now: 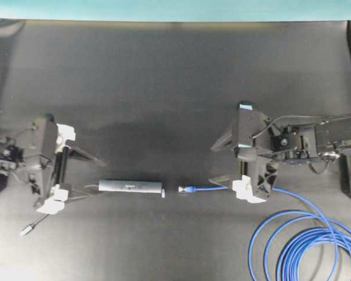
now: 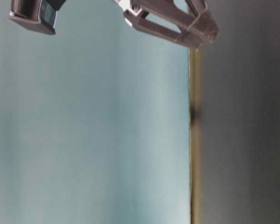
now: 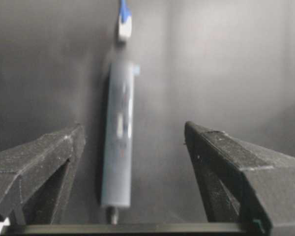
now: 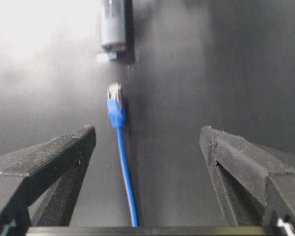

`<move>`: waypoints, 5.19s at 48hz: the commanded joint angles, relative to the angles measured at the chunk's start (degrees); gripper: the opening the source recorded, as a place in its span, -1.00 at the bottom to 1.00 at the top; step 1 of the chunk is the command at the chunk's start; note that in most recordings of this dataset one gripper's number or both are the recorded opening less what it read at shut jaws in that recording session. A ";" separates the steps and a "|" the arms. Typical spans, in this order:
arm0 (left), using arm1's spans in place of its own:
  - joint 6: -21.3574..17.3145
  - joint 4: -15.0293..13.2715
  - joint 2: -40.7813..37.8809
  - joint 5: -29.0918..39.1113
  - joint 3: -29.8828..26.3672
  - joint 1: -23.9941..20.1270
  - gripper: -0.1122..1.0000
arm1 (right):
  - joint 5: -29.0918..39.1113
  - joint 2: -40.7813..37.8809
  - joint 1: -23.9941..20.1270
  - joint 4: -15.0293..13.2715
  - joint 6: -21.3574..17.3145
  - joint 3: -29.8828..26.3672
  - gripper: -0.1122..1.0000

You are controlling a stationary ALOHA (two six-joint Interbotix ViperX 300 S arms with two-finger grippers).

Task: Insert the LAN cable into the hub.
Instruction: 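Move left gripper over grey hub and right gripper over blue plug, then close left gripper on grey hub, right gripper on blue cable plug, then lift hub and plug, bring them toward each other above table, then push blue plug with right gripper into hub port held by left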

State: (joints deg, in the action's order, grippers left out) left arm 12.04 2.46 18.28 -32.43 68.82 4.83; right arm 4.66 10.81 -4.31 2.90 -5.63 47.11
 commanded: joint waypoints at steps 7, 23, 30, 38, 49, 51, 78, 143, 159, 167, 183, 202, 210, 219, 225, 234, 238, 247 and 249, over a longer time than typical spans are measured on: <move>0.70 0.18 -9.84 -10.81 -0.35 0.09 0.60 | -0.88 -0.09 -0.44 -0.18 -0.44 -0.62 0.68; 0.79 0.18 -22.76 -18.81 -5.80 0.26 0.60 | -0.79 -0.09 -1.05 0.00 -0.53 -0.53 0.68; 0.88 0.18 -26.72 -20.48 -7.73 0.18 0.60 | -0.70 0.00 -1.41 0.00 -0.62 -0.44 0.68; 0.79 0.18 -30.06 -21.97 -8.17 0.26 0.59 | -0.70 0.00 -1.49 0.09 -0.62 -0.44 0.68; 0.88 0.18 -33.05 -24.52 -8.35 0.18 0.58 | -0.79 0.00 -1.67 0.35 -0.70 -0.44 0.68; 0.79 0.18 -33.22 -24.52 -8.70 0.18 0.57 | -0.70 0.09 -1.67 0.35 -0.70 -0.44 0.68; -0.18 0.18 -32.70 -23.38 -8.88 0.70 -0.27 | -1.49 -0.09 -2.02 0.35 -0.79 0.97 0.68; -1.05 0.18 -8.88 35.95 -22.59 -0.62 -0.27 | -16.61 -23.38 -4.83 0.26 -1.49 -2.55 0.51; -0.88 0.18 -8.88 42.10 -25.84 -0.62 -0.27 | -15.38 -23.73 -5.10 0.44 -1.85 -2.72 -0.58; -1.14 0.18 -9.49 47.02 -28.04 -0.62 -0.27 | -13.80 -21.01 -4.75 0.53 -4.04 -2.99 -0.57; -2.72 0.26 -11.95 50.54 -31.99 -0.53 -0.27 | -9.76 -16.26 -3.16 0.26 -4.39 -7.29 -0.57; -4.75 0.26 -13.01 50.54 -33.40 -0.53 -0.27 | -9.84 -17.49 -2.46 0.09 -3.60 -10.20 -0.57; -4.75 0.26 -13.27 50.45 -33.57 -0.62 -0.27 | -10.02 -17.75 -2.72 -0.18 -3.43 -10.90 -0.57; -4.83 0.26 -14.06 50.54 -34.28 -0.62 -0.27 | -10.02 -18.28 -2.81 -0.88 -3.43 -12.04 -0.57; -4.92 0.26 -14.77 50.80 -34.80 -0.70 -0.27 | -9.84 -18.46 -2.81 -1.05 -3.43 -12.57 -0.57; -5.71 0.26 -15.12 50.80 -35.24 -0.70 -0.27 | -9.84 -18.46 -2.99 -0.97 -3.34 -12.66 -0.57; -6.06 0.26 -15.21 50.89 -35.42 -0.88 -0.27 | -9.58 -18.46 -3.25 -0.97 -3.34 -12.66 -0.57; -6.33 0.26 -15.38 51.06 -35.60 -1.23 -0.27 | -7.82 -18.54 -3.87 -1.05 -2.81 -12.74 -0.57; -6.59 0.26 -15.64 51.42 -35.77 -1.23 -0.27 | -7.56 -18.54 -3.96 -1.05 -2.64 -12.83 -0.57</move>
State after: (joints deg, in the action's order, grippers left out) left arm 5.63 2.55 2.46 18.90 34.54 3.87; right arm -2.90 -8.00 -7.65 1.93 -8.96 35.51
